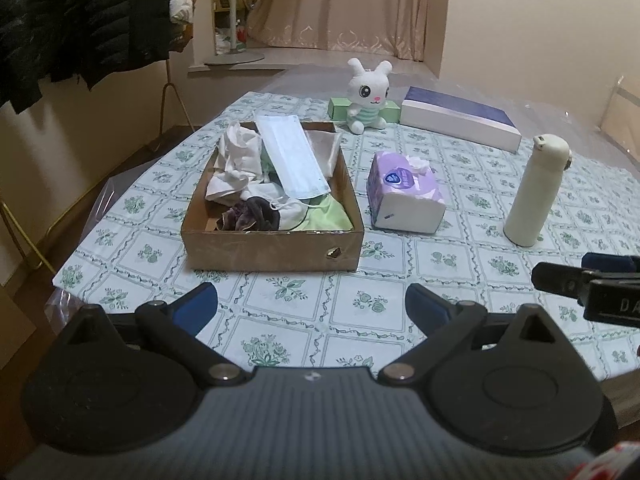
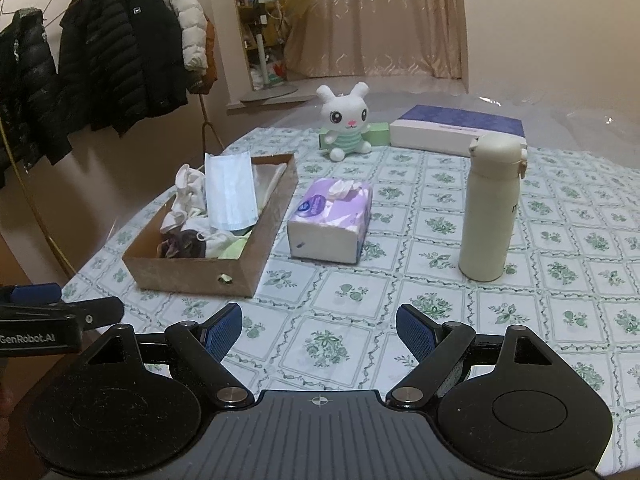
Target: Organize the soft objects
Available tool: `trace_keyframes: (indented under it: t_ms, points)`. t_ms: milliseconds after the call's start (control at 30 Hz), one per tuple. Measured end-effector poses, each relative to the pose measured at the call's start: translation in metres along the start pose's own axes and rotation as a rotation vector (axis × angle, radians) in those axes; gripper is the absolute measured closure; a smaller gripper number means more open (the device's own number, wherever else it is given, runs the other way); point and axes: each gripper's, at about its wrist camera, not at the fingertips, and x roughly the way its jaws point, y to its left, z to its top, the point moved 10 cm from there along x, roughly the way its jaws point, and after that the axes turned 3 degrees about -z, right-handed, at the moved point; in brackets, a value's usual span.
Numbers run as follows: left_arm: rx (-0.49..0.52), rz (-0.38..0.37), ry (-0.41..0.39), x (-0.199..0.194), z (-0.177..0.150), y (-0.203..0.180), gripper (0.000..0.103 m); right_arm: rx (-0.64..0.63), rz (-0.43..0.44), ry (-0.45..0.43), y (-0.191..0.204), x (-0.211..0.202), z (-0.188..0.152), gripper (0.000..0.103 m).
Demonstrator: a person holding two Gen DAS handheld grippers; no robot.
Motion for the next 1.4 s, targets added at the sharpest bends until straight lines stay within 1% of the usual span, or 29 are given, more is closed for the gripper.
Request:
trace_keyframes:
  t_ms: [300,533,700,1033,1400]
  points:
    - [0.052,-0.025,-0.011,-0.002,0.0,0.005,0.004,0.025,-0.026,-0.013,0.009,-0.005,-0.005,0.019]
    - [0.013,-0.035,0.005,0.0,-0.014,0.009,0.004,-0.009,-0.051,-0.009,0.01,-0.009,-0.015,0.019]
    - [0.013,-0.031,0.014,-0.002,-0.022,0.009,0.004,-0.018,-0.066,-0.026,0.011,-0.013,-0.016,0.019]
    - [0.026,-0.03,0.009,-0.011,-0.026,0.006,0.003,-0.033,-0.047,-0.014,0.019,-0.019,-0.024,0.019]
    - [0.032,-0.037,0.009,-0.013,-0.028,-0.001,0.004,-0.029,-0.047,-0.023,0.018,-0.023,-0.025,0.019]
